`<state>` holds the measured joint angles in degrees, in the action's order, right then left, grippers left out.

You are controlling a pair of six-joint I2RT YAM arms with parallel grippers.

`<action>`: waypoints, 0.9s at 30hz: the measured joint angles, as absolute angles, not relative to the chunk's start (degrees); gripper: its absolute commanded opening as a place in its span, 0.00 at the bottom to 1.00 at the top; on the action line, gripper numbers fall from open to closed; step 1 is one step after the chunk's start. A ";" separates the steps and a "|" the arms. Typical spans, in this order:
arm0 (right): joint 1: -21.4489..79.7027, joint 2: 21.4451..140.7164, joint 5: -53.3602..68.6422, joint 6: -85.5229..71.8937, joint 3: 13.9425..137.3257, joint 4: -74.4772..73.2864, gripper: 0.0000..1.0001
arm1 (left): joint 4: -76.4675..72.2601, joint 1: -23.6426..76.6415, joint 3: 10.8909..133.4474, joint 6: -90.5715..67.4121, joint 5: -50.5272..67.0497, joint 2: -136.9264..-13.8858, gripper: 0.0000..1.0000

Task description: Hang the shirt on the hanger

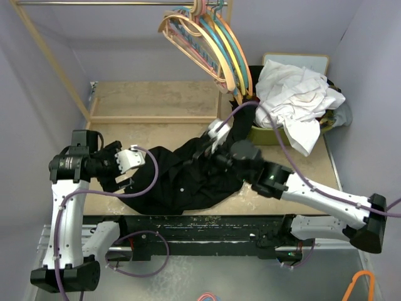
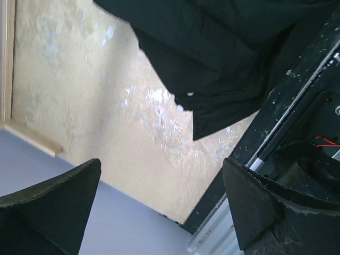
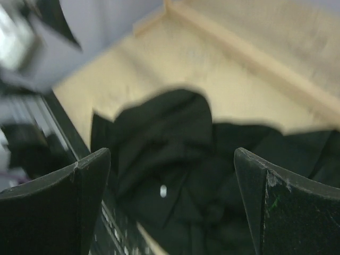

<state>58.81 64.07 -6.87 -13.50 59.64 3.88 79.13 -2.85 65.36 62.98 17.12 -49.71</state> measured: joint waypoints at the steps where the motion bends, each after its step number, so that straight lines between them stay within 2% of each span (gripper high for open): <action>1: 60.51 63.55 -8.14 -14.24 57.21 2.31 1.00 | 79.31 -2.85 65.69 64.53 18.31 -50.94 0.99; 7: 70.87 67.24 -16.14 -19.75 45.01 -2.70 1.00 | 77.97 -2.76 67.64 74.67 29.06 -58.08 0.99; 10: 72.25 68.10 -18.72 -21.74 43.20 -3.01 1.00 | 75.00 -1.56 64.18 82.76 32.88 -56.93 1.00; 16: 72.36 68.07 -20.08 -24.12 40.18 0.99 1.00 | 74.63 0.30 55.90 103.81 34.83 -52.23 0.89; 21: 72.40 66.11 -20.03 -25.85 35.29 2.87 1.00 | 72.16 2.20 51.11 113.25 35.03 -53.82 0.72; 27: 72.47 63.55 -19.94 -28.84 32.93 5.78 1.00 | 67.33 4.93 46.02 116.86 34.85 -57.63 0.72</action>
